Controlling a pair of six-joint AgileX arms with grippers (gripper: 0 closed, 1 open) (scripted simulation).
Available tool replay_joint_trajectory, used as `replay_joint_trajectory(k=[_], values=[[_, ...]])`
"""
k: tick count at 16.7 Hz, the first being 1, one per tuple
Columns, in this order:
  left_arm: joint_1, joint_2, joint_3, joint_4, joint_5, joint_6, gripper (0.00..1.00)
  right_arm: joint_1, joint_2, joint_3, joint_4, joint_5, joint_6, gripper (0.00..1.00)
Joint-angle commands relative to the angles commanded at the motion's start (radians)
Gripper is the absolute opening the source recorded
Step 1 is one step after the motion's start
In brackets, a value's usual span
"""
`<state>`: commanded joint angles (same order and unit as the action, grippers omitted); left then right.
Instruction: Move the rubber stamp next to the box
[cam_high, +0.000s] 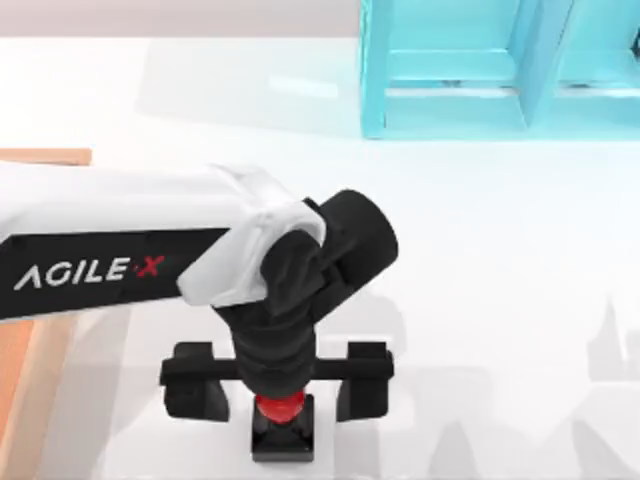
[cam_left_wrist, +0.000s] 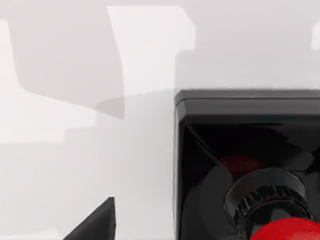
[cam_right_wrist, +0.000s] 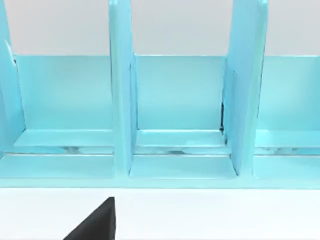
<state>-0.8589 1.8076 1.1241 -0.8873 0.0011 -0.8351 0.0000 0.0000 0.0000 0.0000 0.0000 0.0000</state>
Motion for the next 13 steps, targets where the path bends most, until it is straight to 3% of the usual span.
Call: replay_joint_trajectory(k=[2,13], values=[[0.000,0.000,0.000,0.000,0.000,0.000,1.00,0.000,0.000,0.000,0.000,0.000,0.000,1.00],[0.000,0.000,0.000,0.000,0.000,0.000,0.17,0.000,0.000,0.000,0.000,0.000,0.000,1.00]])
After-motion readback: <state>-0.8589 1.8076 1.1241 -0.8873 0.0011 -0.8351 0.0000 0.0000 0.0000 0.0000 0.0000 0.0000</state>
